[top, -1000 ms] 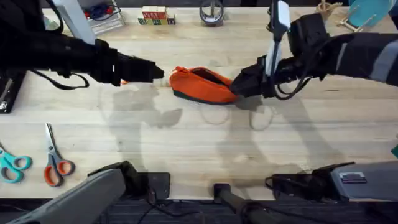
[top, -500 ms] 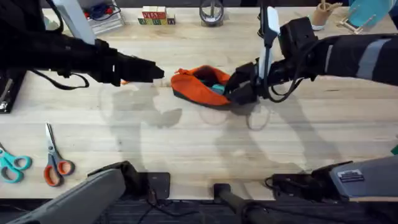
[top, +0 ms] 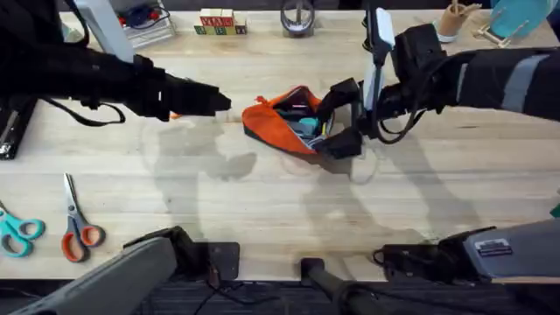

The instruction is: Unzip the bag, pick up the pens from the table one at a time and place them inside, then zip the bag closed.

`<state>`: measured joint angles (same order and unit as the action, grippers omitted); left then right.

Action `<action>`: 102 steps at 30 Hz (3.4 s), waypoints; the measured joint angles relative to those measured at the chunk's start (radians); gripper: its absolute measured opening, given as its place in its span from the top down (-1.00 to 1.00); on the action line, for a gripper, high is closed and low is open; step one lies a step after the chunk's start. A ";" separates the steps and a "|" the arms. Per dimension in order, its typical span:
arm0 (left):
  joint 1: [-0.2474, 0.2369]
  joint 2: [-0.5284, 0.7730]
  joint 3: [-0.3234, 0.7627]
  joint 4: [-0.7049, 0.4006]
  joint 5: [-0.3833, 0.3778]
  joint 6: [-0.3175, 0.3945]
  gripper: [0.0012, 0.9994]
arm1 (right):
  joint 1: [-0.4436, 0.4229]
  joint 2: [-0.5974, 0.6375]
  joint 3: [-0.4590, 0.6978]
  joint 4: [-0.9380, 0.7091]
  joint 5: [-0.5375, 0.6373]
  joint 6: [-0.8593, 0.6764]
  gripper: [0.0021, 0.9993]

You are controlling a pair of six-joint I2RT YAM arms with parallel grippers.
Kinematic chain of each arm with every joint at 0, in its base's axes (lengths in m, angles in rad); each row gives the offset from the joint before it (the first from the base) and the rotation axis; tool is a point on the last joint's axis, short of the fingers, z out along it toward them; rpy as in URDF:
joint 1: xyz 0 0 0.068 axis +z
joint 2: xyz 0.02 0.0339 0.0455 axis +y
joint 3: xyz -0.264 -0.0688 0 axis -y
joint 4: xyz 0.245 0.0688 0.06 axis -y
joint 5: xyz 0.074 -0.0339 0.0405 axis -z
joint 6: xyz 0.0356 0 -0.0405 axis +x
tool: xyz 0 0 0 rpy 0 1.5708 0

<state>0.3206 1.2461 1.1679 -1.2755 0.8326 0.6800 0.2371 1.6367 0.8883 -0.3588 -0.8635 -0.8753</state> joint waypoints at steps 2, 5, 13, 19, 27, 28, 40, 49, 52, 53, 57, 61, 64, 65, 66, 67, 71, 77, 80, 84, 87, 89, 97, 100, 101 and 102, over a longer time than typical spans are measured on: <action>0.000 0.000 0.000 0.000 0.000 0.000 -0.99 | 0.000 0.000 0.000 0.016 0.001 0.009 -0.99; 0.000 0.000 0.000 0.000 0.000 0.000 -0.99 | 0.000 -0.001 0.000 0.070 0.003 0.038 -0.99; 0.000 0.000 0.000 0.000 0.000 0.000 -0.99 | -0.018 -0.128 0.004 0.108 0.010 0.125 -1.00; 0.000 0.000 0.000 0.000 0.000 0.000 -0.99 | -0.037 -0.291 0.016 0.096 0.010 0.154 -1.00; 0.000 0.000 0.000 0.000 0.000 0.000 -0.99 | -0.072 -0.472 0.016 0.092 0.030 0.271 -1.00; 0.000 0.000 0.000 0.000 0.000 0.000 -0.99 | -0.077 -0.492 0.016 0.092 0.043 0.296 -1.00; 0.000 0.000 0.000 0.000 0.000 0.000 -0.99 | -0.090 -0.667 0.016 -0.133 0.110 0.409 -1.00; 0.000 0.000 0.000 -0.022 -0.016 -0.022 -0.99 | -0.090 -0.766 0.016 -0.286 0.154 0.421 -1.00; 0.000 0.000 0.000 0.000 -0.076 -0.114 -0.99 | -0.090 -0.786 0.016 -0.307 0.172 0.423 -1.00; 0.000 0.000 0.000 0.013 -0.113 -0.162 -0.99 | -0.090 -0.789 0.016 -0.312 0.175 0.423 -1.00; 0.000 0.000 0.000 0.054 -0.293 -0.396 -0.99 | -0.090 -0.790 0.016 -0.325 0.188 0.423 -1.00; 0.000 0.000 0.000 0.085 -0.393 -0.571 -0.99 | -0.090 -0.790 0.016 -0.327 0.191 0.423 -1.00; 0.000 0.000 0.000 0.099 -0.450 -0.676 -0.99 | -0.090 -0.790 0.016 -0.328 0.191 0.423 -1.00; 0.000 0.000 0.000 0.099 -0.468 -0.707 -0.99 | -0.090 -0.790 0.016 -0.328 0.191 0.423 -1.00; -0.002 0.000 0.000 0.099 -0.488 -0.737 -0.99 | -0.090 -0.790 0.016 -0.328 0.191 0.423 -1.00; -0.006 0.000 0.000 0.099 -0.508 -0.765 -0.99 | -0.090 -0.790 0.016 -0.328 0.191 0.423 -1.00; -0.047 0.000 0.023 0.091 -0.596 -0.844 -0.99 | -0.090 -0.790 0.016 -0.328 0.191 0.423 -1.00; -0.126 0.014 0.132 0.041 -0.720 -0.908 -0.99 | -0.090 -0.790 0.016 -0.328 0.191 0.423 -1.00; -0.159 0.052 0.197 0.031 -0.770 -0.924 -0.99 | -0.090 -0.790 0.016 -0.328 0.191 0.423 -1.00; -0.195 0.127 0.267 0.031 -0.807 -0.935 -0.99 | -0.090 -0.790 0.016 -0.328 0.191 0.423 -1.00; -0.207 0.193 0.308 0.033 -0.819 -0.951 -0.99 | -0.090 -0.790 0.016 -0.328 0.191 0.423 -1.00; -0.208 0.237 0.332 0.049 -0.825 -0.963 -0.99 | -0.090 -0.790 0.016 -0.329 0.191 0.423 -1.00; -0.208 0.404 0.358 0.156 -0.796 -1.045 -0.99 | -0.090 -0.790 0.016 -0.328 0.191 0.423 -1.00; -0.208 0.471 0.358 0.205 -0.784 -1.098 -0.99 | -0.090 -0.790 0.016 -0.329 0.191 0.423 -1.00; -0.208 0.493 0.358 0.218 -0.780 -1.121 -0.99 | -0.090 -0.790 0.016 -0.328 0.191 0.423 -1.00; -0.208 0.512 0.358 0.226 -0.777 -1.142 -0.99 | -0.090 -0.790 0.016 -0.328 0.191 0.423 -1.00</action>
<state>0.1127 1.7578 1.5257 -1.0498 0.0560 -0.4622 0.1474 0.8464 0.9043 -0.6872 -0.6724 -0.4519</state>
